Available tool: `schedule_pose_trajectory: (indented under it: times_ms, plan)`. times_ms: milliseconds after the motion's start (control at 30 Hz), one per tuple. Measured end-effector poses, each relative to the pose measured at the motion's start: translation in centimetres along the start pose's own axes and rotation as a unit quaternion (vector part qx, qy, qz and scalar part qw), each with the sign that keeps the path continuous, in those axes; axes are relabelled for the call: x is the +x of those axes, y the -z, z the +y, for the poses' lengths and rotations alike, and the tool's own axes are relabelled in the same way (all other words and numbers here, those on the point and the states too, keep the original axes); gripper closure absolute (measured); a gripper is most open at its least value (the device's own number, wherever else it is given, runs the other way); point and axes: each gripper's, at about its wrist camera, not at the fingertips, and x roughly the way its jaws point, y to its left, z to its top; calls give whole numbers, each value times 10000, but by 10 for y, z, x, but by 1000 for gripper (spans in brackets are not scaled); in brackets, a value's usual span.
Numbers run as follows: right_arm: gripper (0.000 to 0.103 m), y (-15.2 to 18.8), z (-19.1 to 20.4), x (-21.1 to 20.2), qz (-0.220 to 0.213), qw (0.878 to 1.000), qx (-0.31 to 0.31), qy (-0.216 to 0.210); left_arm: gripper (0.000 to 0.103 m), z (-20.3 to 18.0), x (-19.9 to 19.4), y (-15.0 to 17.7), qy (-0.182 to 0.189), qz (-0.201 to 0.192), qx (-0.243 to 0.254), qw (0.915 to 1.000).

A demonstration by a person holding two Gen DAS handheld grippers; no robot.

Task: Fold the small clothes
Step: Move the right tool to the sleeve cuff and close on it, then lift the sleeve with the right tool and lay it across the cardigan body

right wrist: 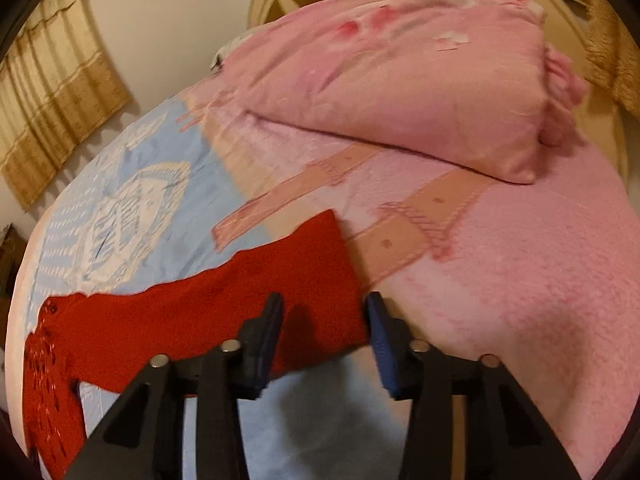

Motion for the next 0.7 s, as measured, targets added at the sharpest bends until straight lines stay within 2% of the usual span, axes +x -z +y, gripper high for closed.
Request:
schedule_pose_trajectory:
  times_ms: [67,167,433,700]
  plan:
    - [78,-1,5,4,76,9998,-35,-188,0,0,5,0,12,53,-20,10000]
    - [80,-4,13,3,58,9996,-81,-279,0,0,10,3,26,134,-50,9999]
    - [81,-11,66,-25,-234,9960,-498,-705,0,9,7,2,233,134,-153,9995]
    - [83,-9,142,-54,-532,9860,-1029,-1199,0,19,-7,-6,588,15,-333,9977]
